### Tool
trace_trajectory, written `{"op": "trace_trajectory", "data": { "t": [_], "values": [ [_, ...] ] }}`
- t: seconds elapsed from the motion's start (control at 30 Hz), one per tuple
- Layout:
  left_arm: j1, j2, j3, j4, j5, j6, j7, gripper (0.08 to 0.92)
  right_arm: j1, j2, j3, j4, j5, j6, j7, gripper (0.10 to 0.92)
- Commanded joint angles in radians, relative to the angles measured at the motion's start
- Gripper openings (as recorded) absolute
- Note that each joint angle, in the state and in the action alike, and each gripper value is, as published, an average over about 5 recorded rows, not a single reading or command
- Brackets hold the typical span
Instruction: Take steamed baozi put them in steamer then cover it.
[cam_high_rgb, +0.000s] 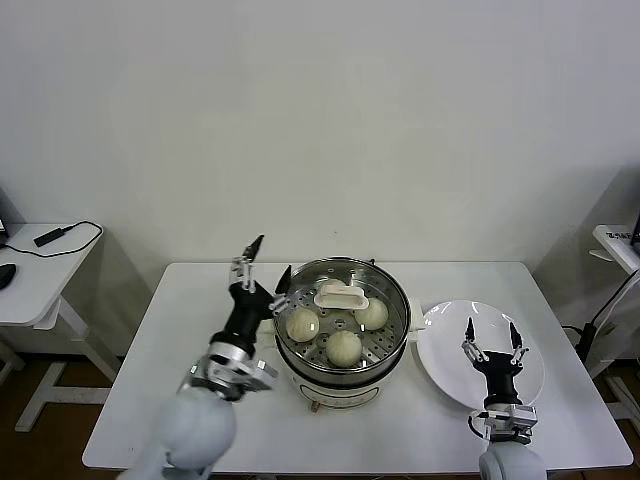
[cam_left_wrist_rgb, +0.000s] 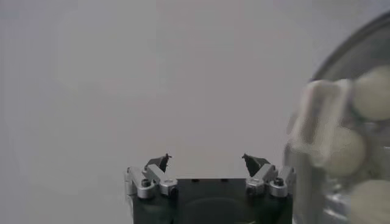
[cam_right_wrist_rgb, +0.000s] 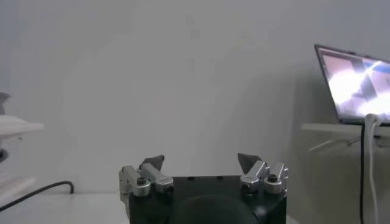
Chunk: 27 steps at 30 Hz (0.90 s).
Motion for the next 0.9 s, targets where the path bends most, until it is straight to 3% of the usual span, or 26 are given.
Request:
{"op": "trace_trajectory", "data": {
  "t": [0.03, 0.37, 0.9],
  "values": [
    [0.034, 0.025, -0.268, 0.266, -0.816, -0.459, -0.157, 0.823, -0.023, -0.015, -0.014, 0.043, 0.051, -0.048, -0.02, 0.823],
    [0.073, 0.013, -0.244, 0.301, -0.831, -0.493, -0.099, 0.823, -0.029, -0.016, -0.02, 0.04, 0.061, -0.042, -0.036, 0.823],
    [0.097, 0.018, -0.236, 0.311, -0.817, -0.506, -0.078, 0.823, -0.033, -0.014, -0.031, 0.04, 0.052, -0.044, -0.037, 0.823]
  ]
}}
